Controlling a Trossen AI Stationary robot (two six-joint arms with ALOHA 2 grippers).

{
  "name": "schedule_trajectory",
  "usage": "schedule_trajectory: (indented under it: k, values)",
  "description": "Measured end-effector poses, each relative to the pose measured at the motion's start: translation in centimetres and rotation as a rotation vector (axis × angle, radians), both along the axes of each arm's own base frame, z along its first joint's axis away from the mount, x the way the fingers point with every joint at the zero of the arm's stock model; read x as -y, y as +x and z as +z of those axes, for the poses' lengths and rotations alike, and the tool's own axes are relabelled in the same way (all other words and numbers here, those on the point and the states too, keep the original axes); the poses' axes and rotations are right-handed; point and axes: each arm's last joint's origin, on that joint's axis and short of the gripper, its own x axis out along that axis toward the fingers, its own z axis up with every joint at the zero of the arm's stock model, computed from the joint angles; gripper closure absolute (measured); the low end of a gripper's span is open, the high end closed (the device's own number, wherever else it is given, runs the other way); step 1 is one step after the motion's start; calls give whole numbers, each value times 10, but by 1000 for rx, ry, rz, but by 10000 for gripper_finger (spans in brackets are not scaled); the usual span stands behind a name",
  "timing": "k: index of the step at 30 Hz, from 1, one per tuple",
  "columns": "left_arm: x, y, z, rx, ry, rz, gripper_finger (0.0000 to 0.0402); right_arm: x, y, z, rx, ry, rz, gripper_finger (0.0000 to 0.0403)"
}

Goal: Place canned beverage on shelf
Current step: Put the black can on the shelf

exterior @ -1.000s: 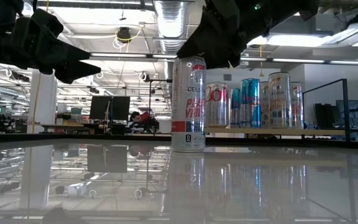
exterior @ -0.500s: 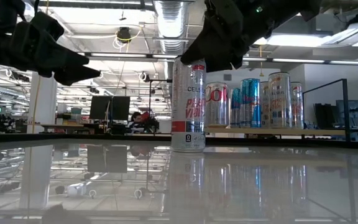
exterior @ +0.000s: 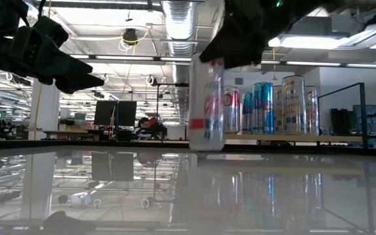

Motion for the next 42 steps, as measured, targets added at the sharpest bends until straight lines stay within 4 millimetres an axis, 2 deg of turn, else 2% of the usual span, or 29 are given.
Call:
schedule_trajectory:
  k: [5, 10, 14, 19, 33, 42]
  values:
    - [0, 0, -4, -45, -2, 0, 42, 0, -29, 32, 19, -41, -53, 125]
    - [0, -1, -10, -106, -5, 0, 42, 3, -78, 61, 4, -39, -165, 125]
    - [0, -1, -13, -132, -14, 1, 42, 10, -119, 69, -44, -16, -306, 125]
    - [0, -1, -13, -132, -15, 1, 42, 20, -154, 75, -60, 40, -407, 125]
    - [0, -2, -17, -171, -16, 1, 42, 47, -210, 74, -173, 20, -611, 121]
    - [0, -4, -24, -254, -23, 2, 42, 61, -228, 78, -147, -56, -740, 119]
